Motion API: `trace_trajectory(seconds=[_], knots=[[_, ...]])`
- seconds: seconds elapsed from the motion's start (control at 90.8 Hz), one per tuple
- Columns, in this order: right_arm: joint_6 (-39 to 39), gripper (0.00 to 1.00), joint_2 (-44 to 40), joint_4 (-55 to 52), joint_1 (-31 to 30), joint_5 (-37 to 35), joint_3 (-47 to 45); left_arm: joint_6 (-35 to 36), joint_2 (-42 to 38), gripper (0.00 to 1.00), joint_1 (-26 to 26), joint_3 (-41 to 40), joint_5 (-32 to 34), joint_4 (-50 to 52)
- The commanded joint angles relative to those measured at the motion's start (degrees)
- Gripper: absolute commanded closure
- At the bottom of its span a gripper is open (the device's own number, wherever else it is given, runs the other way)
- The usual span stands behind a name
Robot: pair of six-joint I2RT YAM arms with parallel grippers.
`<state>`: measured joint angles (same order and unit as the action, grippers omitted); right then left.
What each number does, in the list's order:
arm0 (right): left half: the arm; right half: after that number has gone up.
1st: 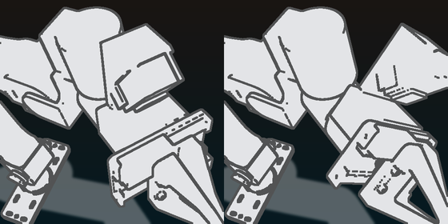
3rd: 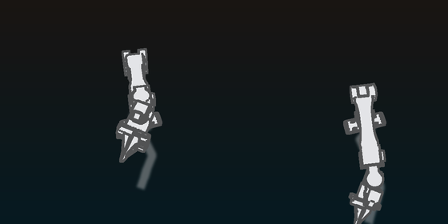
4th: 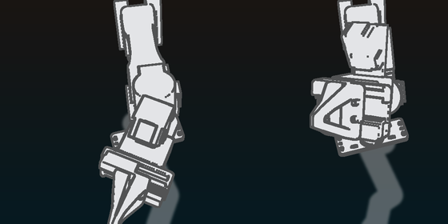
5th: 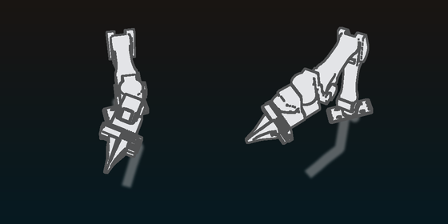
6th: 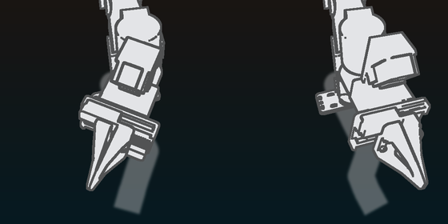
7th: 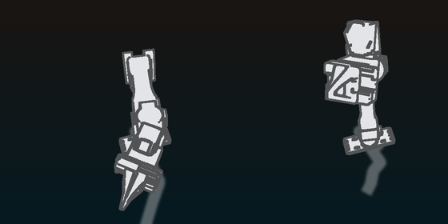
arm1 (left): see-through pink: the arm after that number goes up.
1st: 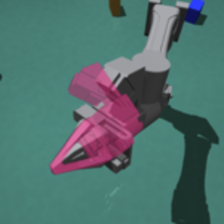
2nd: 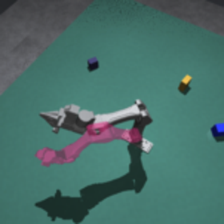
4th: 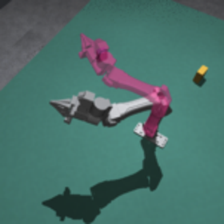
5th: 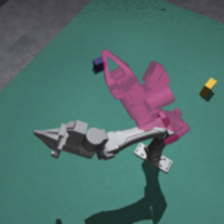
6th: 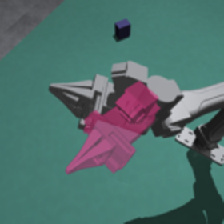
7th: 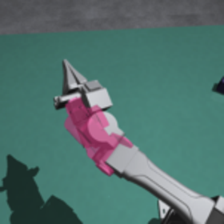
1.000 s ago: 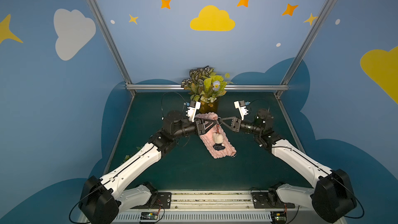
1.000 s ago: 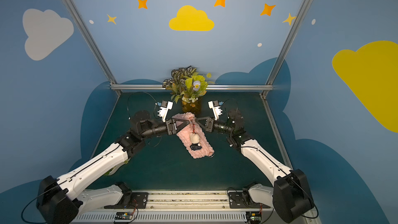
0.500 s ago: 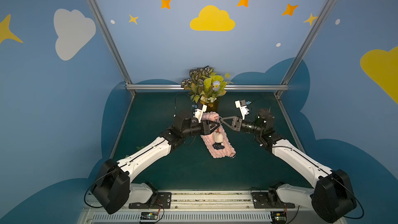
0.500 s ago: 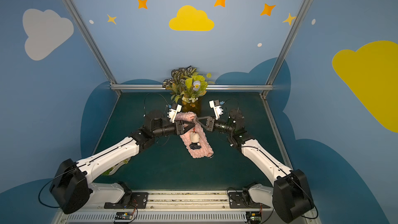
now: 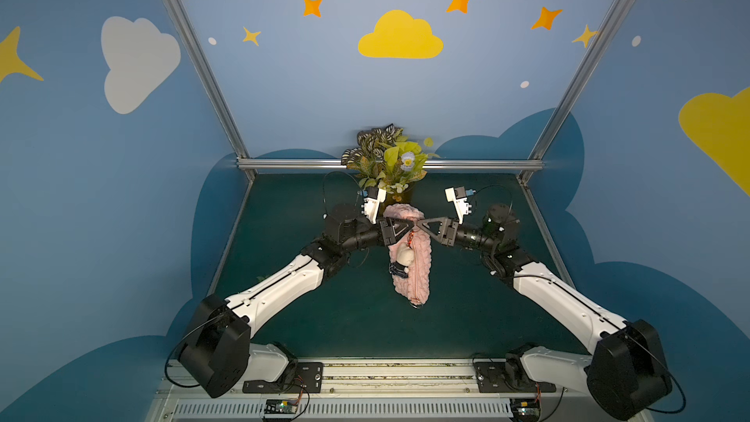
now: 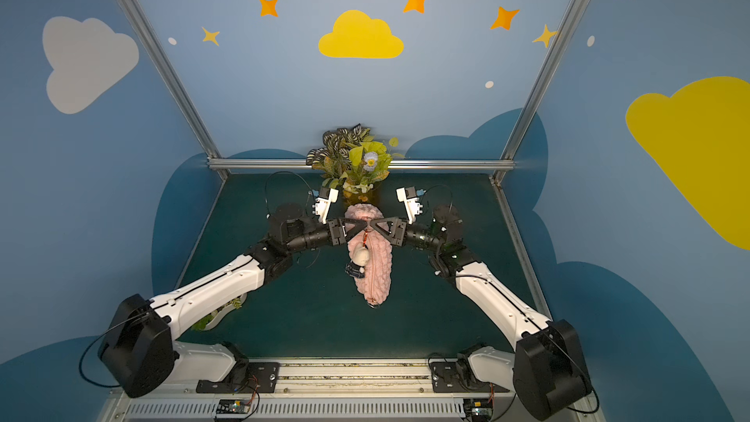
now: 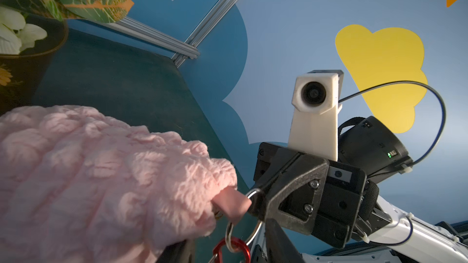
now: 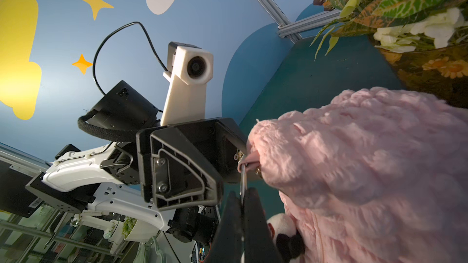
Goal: Remove the decoration from the bag
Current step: Adjust the decoration item in the bag.
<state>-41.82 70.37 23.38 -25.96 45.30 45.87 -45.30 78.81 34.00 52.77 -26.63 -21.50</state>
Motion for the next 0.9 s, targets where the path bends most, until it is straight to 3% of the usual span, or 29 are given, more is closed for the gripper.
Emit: trace_trajectory(seconds=[0.0, 0.496, 0.892], knots=[[-0.5, 1.0, -1.4, 3.1, -0.1, 2.7, 0.8, -0.2, 1.3, 0.52, -0.7, 1.9, -2.8, -3.8], [0.8, 1.0, 3.3, 4.0, -0.1, 9.0, 1.9, 2.0, 3.7, 0.59, -4.4, 6.3, -18.9, -4.8], [1.8, 1.0, 4.4, 4.0, 0.2, 10.0, 2.3, 2.2, 6.0, 0.67, -5.5, 6.9, -23.8, -4.8]])
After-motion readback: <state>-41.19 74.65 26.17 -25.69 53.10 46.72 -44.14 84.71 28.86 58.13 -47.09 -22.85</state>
